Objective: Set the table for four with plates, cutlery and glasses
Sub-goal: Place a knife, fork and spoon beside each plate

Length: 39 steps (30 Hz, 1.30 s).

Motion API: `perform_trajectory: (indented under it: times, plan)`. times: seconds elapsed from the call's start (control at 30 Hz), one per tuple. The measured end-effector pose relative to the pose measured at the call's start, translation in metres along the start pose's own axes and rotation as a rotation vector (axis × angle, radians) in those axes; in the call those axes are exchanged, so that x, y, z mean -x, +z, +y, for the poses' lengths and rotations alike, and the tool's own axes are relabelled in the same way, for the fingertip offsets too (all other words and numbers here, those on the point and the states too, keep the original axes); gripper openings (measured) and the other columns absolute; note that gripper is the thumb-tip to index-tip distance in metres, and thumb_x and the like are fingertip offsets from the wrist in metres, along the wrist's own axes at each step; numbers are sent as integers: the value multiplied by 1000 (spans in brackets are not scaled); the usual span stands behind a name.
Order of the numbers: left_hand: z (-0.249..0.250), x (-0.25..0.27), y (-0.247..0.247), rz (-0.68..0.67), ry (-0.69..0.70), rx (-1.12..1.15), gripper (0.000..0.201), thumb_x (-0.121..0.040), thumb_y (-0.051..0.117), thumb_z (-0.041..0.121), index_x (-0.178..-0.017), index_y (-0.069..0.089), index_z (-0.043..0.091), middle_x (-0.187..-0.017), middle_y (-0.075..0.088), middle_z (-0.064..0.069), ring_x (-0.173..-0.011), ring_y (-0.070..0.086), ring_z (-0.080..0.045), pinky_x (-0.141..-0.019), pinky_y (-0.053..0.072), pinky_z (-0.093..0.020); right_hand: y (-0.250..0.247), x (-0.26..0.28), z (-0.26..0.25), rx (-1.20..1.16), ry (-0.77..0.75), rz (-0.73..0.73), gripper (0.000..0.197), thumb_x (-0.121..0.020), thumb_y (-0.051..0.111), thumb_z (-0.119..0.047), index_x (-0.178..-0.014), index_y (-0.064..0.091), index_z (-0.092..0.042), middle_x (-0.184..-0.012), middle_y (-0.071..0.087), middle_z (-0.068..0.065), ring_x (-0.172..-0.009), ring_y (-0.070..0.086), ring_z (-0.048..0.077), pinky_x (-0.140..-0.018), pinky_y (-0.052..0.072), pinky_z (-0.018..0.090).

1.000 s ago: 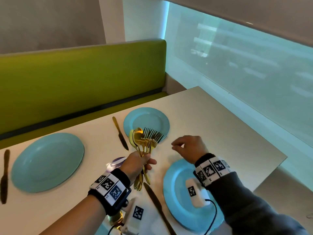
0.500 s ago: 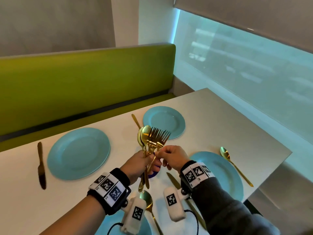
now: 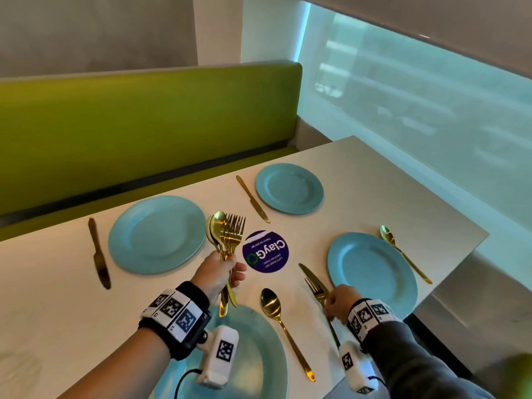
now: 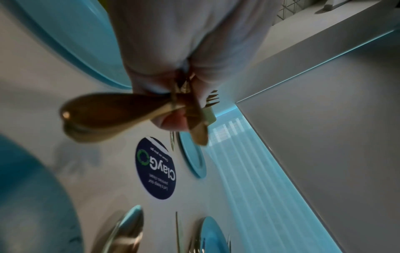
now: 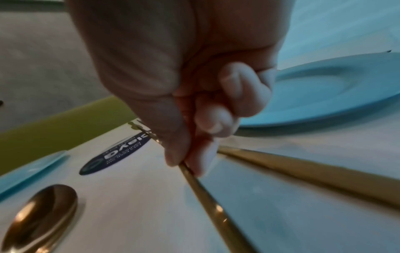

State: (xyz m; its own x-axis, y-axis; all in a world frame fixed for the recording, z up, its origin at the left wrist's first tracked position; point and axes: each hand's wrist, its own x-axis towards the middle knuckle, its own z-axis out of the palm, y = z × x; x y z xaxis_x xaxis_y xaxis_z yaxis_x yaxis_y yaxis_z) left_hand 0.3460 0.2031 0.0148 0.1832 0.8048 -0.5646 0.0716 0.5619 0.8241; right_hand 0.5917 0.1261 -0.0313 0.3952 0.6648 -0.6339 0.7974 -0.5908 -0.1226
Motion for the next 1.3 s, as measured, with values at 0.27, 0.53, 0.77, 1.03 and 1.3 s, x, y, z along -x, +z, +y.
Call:
perform_trajectory:
  times: [0.27,0.53,0.77,1.03,1.3]
  plan:
    - [-22,13,-14,24,-17,14,15,-99,37,10,-89,48,10,-75,61,-9,-62,55,-17,-55,44,-25,16,-21,-7,58,7,121,26,-86,62,-25,-104,66,-7,-75,57,-4,-77,58,12,-74,52,19]
    - [-22,30,-9,66,-62,105,16,-98,34,6,-88,47,9,-74,61,-11,-61,56,-20,-56,43,-26,20,-27,-1,96,-19,95,27,-85,64,-27,-105,67,-9,-96,66,-1,-88,63,12,-82,53,20]
    - [-27,43,-3,57,-50,176,15,-98,36,4,-90,48,5,-77,56,-12,-63,55,-20,-56,50,-27,1,-8,-18,-65,-161,155,23,-87,61,-34,-95,69,-14,-95,68,1,-89,64,16,-86,53,29]
    - [-31,63,-9,-47,-13,91,9,-95,42,1,-98,50,2,-77,56,-11,-54,55,-16,-65,50,-33,17,83,-112,-473,-578,58,21,-89,58,-36,-97,71,-21,-77,64,-8,-62,52,1,-58,41,12]
    - [-56,104,-75,-106,-21,1,16,-97,39,3,-90,52,6,-83,60,-15,-73,61,-23,-75,52,-36,83,124,-155,-669,-506,39,20,-87,63,-28,-67,59,-30,-69,62,-8,-55,53,6,-51,44,18]
